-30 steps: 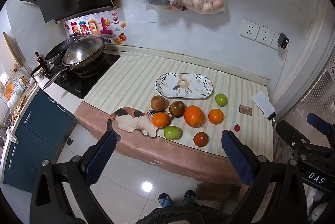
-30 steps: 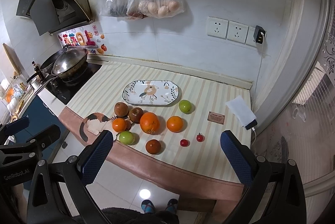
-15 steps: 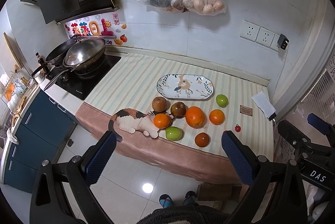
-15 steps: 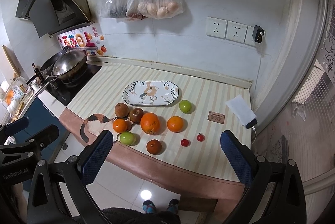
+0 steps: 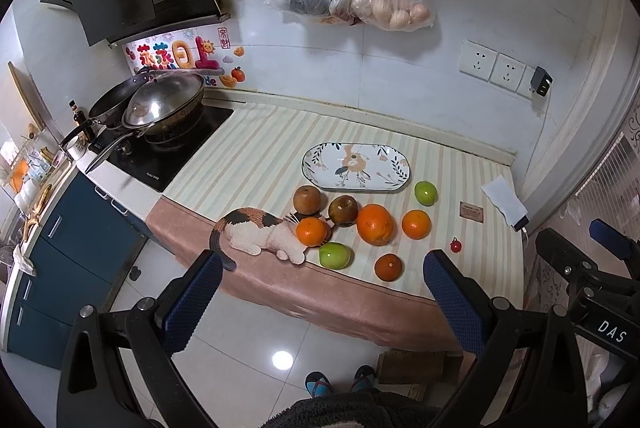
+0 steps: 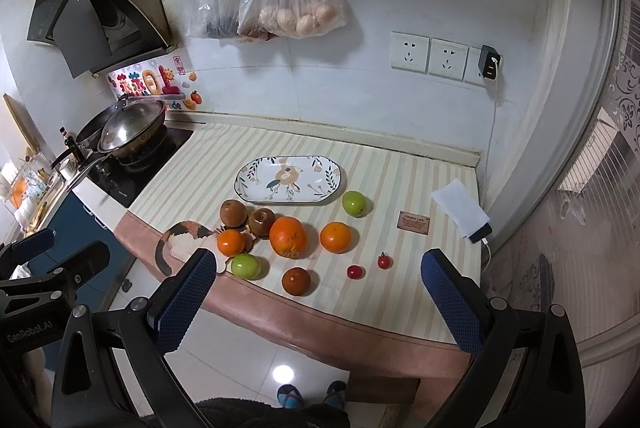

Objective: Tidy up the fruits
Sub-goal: 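Reach both grippers down to the oranges beside the cat cushion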

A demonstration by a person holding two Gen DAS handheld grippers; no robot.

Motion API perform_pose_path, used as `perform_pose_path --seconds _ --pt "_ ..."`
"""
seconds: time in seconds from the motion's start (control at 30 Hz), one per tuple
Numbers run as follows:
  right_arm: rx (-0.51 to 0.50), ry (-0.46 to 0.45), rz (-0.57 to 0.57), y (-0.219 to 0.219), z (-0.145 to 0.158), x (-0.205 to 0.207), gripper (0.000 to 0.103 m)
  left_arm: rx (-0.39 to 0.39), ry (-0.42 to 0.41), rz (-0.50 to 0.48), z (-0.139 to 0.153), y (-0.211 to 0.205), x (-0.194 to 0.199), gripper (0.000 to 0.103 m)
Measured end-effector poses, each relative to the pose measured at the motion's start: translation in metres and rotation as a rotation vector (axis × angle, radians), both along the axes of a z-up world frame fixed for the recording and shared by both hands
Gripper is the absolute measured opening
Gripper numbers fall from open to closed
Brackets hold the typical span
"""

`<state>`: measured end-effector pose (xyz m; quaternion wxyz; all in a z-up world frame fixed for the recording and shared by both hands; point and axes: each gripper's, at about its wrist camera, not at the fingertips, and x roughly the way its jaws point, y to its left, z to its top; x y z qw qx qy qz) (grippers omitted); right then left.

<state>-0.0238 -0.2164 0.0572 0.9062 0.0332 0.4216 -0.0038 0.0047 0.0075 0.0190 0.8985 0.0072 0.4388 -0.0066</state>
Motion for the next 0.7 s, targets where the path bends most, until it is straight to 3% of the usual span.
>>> perform_pose_path --seconds 0.2,0.33,0.5,0.7 --pt "0.018 0.000 -0.006 -0.002 0.001 -0.001 0.103 -0.001 -0.001 0.000 0.000 0.001 0.000 0.103" --pt "0.087 0.017 -0.032 -0.004 -0.004 0.003 0.103 0.004 -0.017 0.019 -0.001 0.009 0.005 0.103" --pt "0.192 0.097 -0.061 -0.010 -0.038 0.027 0.103 0.043 -0.021 0.070 -0.019 0.033 0.028 0.103" --pt "0.220 0.201 -0.094 0.001 -0.097 0.064 0.103 0.063 0.114 0.077 -0.077 0.060 0.079 0.103"
